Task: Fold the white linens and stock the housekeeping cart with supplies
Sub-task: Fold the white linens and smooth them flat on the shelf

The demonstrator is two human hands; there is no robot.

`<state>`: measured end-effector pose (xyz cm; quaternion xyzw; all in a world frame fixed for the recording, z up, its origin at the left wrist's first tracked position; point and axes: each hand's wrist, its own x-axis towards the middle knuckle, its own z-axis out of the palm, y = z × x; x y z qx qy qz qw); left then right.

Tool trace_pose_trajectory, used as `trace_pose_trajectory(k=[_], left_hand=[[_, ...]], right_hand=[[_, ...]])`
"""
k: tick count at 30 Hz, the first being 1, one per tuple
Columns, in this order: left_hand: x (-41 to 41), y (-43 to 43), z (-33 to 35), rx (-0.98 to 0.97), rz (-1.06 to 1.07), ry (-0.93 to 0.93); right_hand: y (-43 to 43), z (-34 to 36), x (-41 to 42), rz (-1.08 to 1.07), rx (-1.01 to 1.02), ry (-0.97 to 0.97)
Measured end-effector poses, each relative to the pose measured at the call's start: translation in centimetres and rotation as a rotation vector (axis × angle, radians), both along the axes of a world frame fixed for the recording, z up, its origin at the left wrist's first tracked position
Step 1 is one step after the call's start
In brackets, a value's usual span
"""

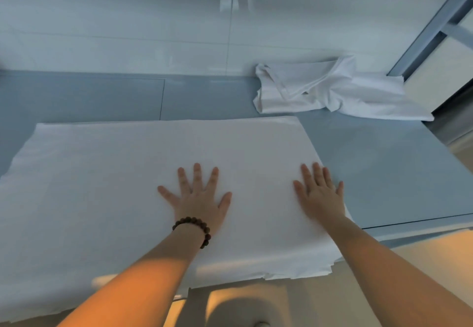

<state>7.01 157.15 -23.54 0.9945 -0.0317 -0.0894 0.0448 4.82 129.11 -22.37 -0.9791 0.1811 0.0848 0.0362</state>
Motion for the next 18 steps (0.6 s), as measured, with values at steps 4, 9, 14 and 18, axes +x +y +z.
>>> trace_pose_trajectory(k=[4,9,14,18], left_hand=[[0.3,-0.4,-0.4,0.013,0.009,-0.02],[0.4,-0.5,-1.0,0.023,0.027,-0.055],[0.4,-0.6,-0.8,0.02,0.023,-0.067],[0.3,-0.6,-0.6,0.024,0.017,-0.065]], right_hand=[[3.1,0.4,2.3,0.187,0.038,-0.052],[6.9,-0.8,5.1,0.439,0.047,-0.022],[0.3,-0.6,7.0,0.154,-0.005,-0.013],[2.1,-0.1,7.5,0.125,0.031,-0.01]])
